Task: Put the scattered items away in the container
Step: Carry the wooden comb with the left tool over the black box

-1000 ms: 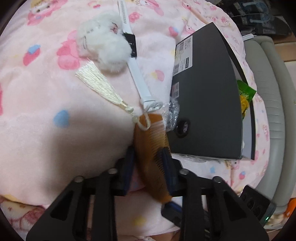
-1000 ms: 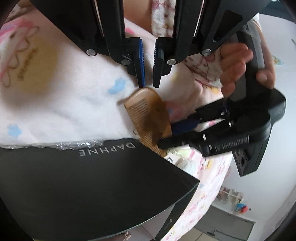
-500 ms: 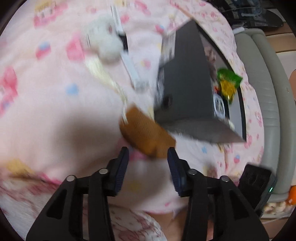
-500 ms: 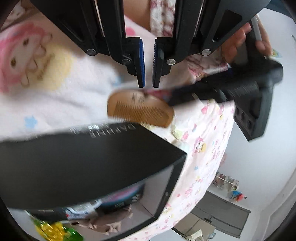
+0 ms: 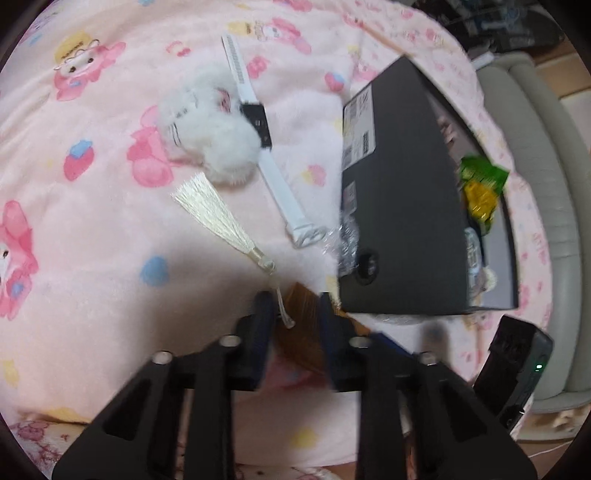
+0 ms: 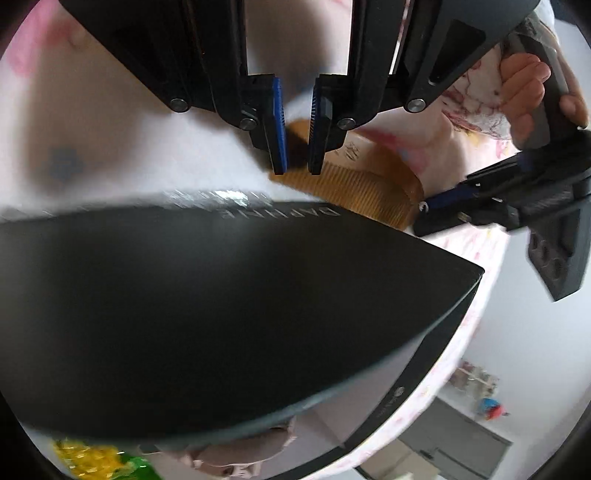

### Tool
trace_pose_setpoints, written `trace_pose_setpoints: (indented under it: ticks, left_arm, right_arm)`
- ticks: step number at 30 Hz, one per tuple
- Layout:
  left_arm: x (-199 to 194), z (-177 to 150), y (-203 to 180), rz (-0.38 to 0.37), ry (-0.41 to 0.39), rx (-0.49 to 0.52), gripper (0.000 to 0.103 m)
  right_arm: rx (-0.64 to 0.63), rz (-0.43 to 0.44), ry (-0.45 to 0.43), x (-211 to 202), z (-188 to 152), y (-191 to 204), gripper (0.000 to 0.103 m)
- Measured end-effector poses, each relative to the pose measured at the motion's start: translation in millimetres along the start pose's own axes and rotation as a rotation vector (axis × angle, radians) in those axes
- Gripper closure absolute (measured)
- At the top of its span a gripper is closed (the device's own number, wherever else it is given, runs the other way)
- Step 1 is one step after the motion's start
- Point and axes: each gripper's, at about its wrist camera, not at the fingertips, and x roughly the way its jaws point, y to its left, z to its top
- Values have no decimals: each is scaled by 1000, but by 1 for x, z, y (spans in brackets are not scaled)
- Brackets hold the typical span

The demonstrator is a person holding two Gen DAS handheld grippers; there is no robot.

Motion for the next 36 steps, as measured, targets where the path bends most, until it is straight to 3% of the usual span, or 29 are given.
trace_pose_setpoints:
  ticks: [3, 6, 11, 16, 18, 21, 23, 26, 29, 32, 36]
  left_arm:
    - [8, -5, -15, 26, 16, 36, 84]
    - [-3, -17, -16, -12, 8, 58, 84]
    - [-14, -21, -9, 17, -49, 6, 84]
    - [-25, -17, -4, 20, -133, -17, 84]
    - [-23, -16, -7, 21, -124, 7, 84]
    - [-17, -17, -13, 70, -99, 44, 84]
    - [-13, -17, -15, 88, -74, 54, 84]
    - [-10, -20, -12, 92, -27, 46, 84]
    - [-15, -23, -11, 81, -29, 45, 84]
    - [-27, -31, -18, 82, -51, 97, 80]
    - [-60, -44, -32, 34, -119, 141, 80]
  right_arm:
    - [-2, 63, 11, -1, -3, 4, 94]
    - [-39, 125, 14, -10, -8, 16, 94]
    - [-38, 14, -19, -22, -23, 8, 94]
    - [62, 37, -34, -28, -21, -13, 94]
    - [82, 23, -31, -21, -17, -13, 93]
    - [97, 3, -17, -10, -12, -15, 80]
    - [95, 31, 17, 1, -11, -16, 64]
    - [54, 10, 7, 5, -15, -11, 64]
    - [32, 11, 3, 2, -20, -9, 66]
    - [27, 10, -14, -12, -26, -7, 74]
    - [12, 43, -42, -49, -33, 5, 74]
